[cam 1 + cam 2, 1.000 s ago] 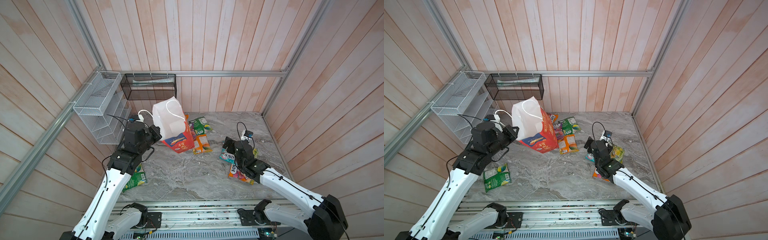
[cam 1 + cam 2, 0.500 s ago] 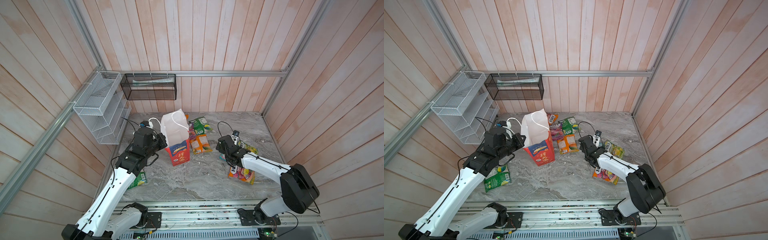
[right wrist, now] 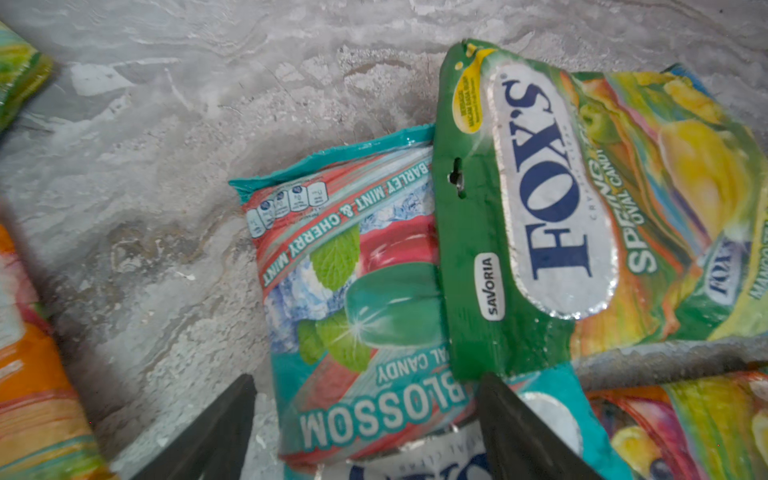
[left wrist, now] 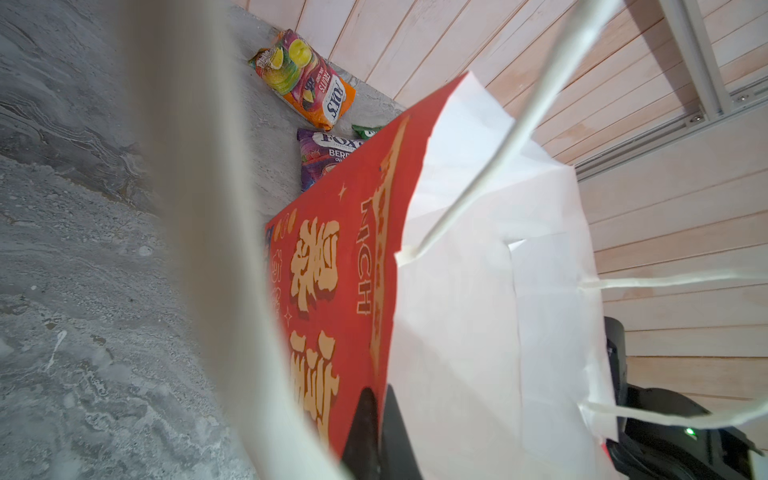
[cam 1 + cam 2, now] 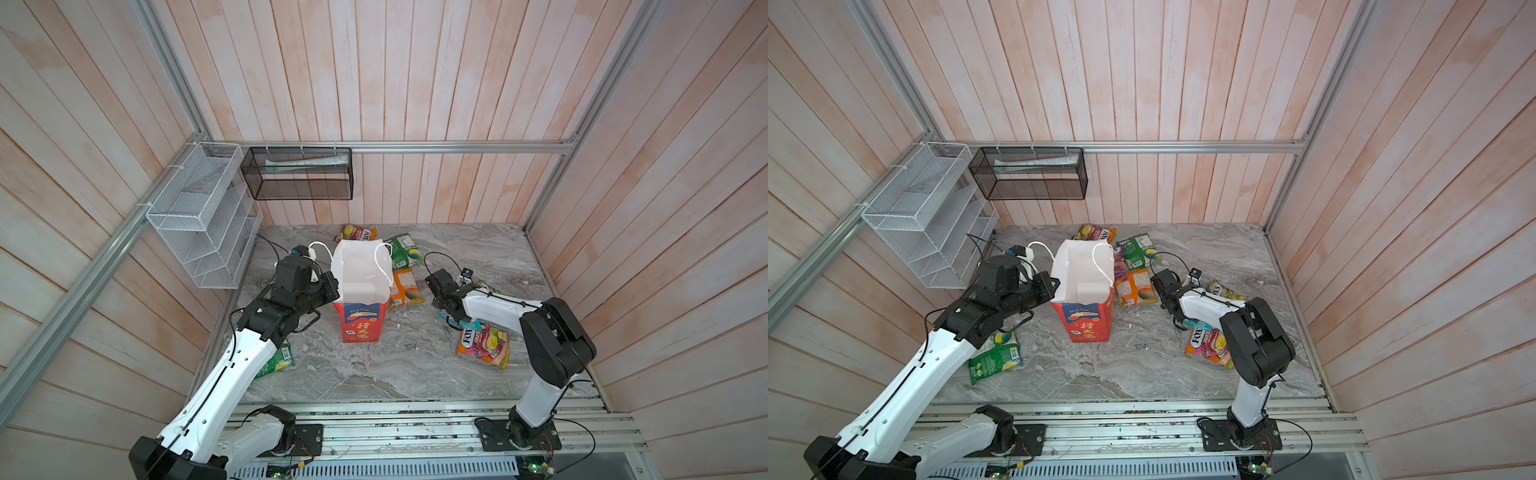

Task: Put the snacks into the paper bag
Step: 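Hold the bag with the left gripper while the right grasps the teal packet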

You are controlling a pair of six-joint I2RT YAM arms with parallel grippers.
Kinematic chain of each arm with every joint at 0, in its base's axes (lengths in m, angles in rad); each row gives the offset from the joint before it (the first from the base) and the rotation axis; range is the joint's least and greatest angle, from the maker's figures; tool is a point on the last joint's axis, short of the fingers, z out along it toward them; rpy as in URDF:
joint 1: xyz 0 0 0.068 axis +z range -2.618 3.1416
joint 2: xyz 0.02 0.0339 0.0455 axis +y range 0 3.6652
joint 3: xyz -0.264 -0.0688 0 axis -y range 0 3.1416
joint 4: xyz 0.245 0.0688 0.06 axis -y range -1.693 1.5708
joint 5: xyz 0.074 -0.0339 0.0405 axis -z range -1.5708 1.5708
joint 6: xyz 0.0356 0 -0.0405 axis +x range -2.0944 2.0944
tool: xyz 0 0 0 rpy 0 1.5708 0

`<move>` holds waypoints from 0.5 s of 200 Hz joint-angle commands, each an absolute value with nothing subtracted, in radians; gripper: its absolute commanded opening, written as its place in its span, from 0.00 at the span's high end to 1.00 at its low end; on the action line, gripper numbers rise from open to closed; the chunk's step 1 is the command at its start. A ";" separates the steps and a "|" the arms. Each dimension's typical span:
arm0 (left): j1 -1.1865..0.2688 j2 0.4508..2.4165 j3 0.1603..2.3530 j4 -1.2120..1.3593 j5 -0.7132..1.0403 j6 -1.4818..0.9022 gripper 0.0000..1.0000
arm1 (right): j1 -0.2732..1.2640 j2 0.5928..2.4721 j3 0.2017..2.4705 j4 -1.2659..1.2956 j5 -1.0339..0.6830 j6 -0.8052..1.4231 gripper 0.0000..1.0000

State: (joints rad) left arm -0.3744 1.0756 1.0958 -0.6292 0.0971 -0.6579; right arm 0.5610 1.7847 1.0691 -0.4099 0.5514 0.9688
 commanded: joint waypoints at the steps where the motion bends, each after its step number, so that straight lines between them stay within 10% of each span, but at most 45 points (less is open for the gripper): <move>1: -0.379 1.070 1.140 -0.654 0.106 -0.628 1.00 | 0.553 1.813 1.092 -0.448 0.535 0.989 0.25; 100: -0.399 1.048 1.138 -0.657 0.074 -0.620 1.00 | 0.550 1.839 1.143 -0.446 0.487 0.880 1.00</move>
